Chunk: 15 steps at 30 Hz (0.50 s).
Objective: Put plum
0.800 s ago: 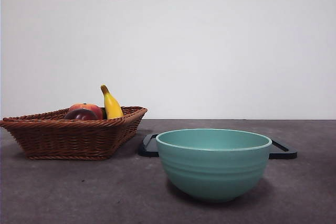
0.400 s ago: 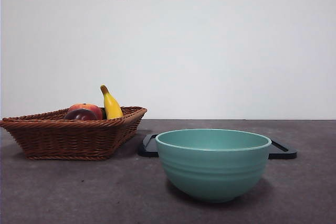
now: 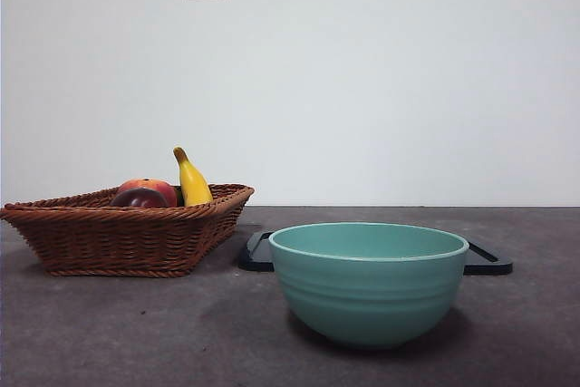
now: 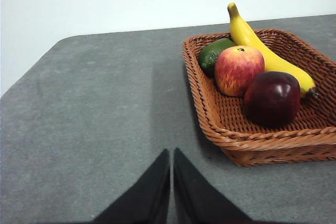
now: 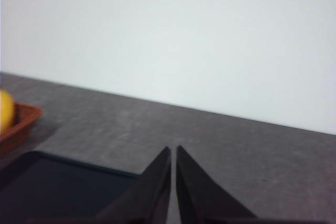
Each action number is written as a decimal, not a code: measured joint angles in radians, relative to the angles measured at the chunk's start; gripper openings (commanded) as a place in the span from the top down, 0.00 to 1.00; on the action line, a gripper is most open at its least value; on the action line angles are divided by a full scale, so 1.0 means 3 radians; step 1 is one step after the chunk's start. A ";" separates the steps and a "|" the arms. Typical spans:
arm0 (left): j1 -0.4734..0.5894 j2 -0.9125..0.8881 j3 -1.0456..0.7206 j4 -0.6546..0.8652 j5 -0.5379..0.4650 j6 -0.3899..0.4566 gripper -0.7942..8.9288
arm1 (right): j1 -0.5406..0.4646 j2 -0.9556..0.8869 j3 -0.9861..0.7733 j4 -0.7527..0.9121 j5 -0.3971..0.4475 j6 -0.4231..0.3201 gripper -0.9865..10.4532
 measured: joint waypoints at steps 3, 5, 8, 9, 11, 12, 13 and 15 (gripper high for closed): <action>0.0000 0.0000 0.0000 0.0000 0.0000 0.0000 0.91 | -0.0036 -0.0212 -0.0348 0.0215 0.0155 0.0000 0.91; 0.0000 0.0000 0.0000 0.0000 0.0000 0.0000 0.91 | -0.0038 -0.0317 -0.0519 0.0267 0.0233 0.0000 0.91; 0.0000 0.0000 0.0000 0.0000 0.0000 0.0000 0.91 | -0.0038 -0.0451 -0.0718 0.0343 0.0276 0.0000 0.91; 0.0000 0.0000 0.0000 0.0000 0.0000 0.0000 0.91 | -0.0038 -0.0483 -0.0764 0.0383 0.0281 0.0000 0.91; 0.0000 0.0000 0.0000 0.0000 0.0000 0.0000 0.91 | -0.0038 -0.0546 -0.0852 0.0423 0.0300 0.0000 0.91; 0.0000 0.0000 0.0000 0.0000 0.0000 0.0000 0.91 | -0.0038 -0.0571 -0.0886 0.0434 0.0327 0.0000 0.91; 0.0000 0.0000 0.0000 0.0000 0.0000 0.0000 0.91 | -0.0038 -0.0604 -0.0931 0.0454 0.0354 0.0000 0.91; 0.0000 0.0000 0.0000 0.0000 0.0000 0.0000 0.91 | -0.0038 -0.0624 -0.1007 0.0526 0.0365 0.0001 0.91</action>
